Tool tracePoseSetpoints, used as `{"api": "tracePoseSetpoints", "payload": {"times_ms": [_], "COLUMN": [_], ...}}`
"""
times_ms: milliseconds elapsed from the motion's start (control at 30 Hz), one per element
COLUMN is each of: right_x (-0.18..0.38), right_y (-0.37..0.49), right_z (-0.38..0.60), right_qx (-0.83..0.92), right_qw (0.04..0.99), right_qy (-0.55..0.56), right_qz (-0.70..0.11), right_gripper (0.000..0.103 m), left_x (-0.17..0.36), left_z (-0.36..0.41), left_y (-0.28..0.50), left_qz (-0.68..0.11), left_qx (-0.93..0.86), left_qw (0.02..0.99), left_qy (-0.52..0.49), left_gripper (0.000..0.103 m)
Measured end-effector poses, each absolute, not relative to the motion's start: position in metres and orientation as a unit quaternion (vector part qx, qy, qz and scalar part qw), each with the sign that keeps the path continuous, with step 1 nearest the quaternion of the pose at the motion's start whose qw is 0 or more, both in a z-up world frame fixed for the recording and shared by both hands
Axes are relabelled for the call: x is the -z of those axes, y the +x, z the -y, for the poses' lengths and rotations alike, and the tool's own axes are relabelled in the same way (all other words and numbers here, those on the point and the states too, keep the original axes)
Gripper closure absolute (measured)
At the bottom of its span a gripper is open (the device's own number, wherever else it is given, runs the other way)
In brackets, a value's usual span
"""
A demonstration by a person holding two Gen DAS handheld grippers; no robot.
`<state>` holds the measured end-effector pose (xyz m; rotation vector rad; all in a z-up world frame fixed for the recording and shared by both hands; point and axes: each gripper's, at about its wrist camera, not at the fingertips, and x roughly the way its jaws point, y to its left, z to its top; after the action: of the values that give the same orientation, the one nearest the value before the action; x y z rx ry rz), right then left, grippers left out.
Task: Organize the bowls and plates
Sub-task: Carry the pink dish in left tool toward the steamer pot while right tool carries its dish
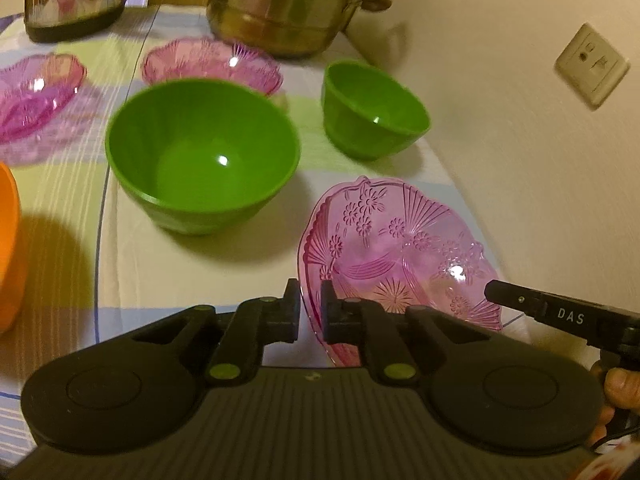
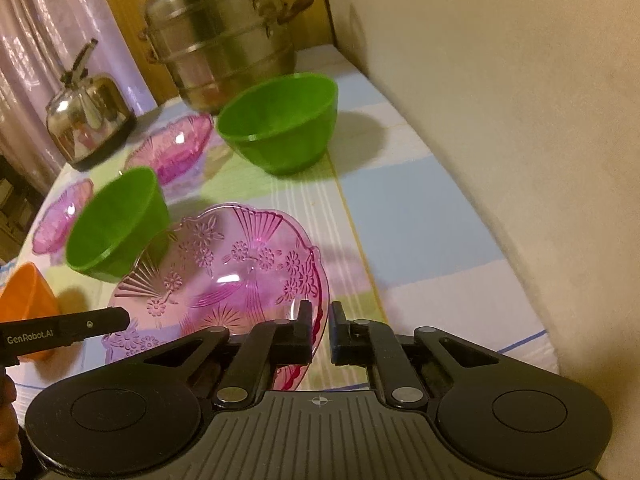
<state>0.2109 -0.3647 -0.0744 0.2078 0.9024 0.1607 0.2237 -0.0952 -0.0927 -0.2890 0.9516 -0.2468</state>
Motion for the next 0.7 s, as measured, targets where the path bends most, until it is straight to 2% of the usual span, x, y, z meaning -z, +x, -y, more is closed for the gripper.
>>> {"api": "tracePoseSetpoints", "payload": {"times_ms": [433,700], "right_x": [-0.012,-0.048], "right_y": [0.196,0.216], "right_z": [0.342,0.307], "right_qx": [-0.090,-0.113], "right_qw": [0.910,0.915], "right_qy": [0.114,0.121], "right_qz": [-0.388,-0.368], "right_gripper": [0.095,0.095], "left_x": [0.000,-0.037], "left_z": [0.062,0.030], "left_y": [0.220,0.237], "left_qz": [-0.416,-0.388], "left_qx": [0.111,0.088], "left_qw": [0.887,0.903], "left_qy": [-0.167,-0.161], "left_gripper": [0.095,0.095]}}
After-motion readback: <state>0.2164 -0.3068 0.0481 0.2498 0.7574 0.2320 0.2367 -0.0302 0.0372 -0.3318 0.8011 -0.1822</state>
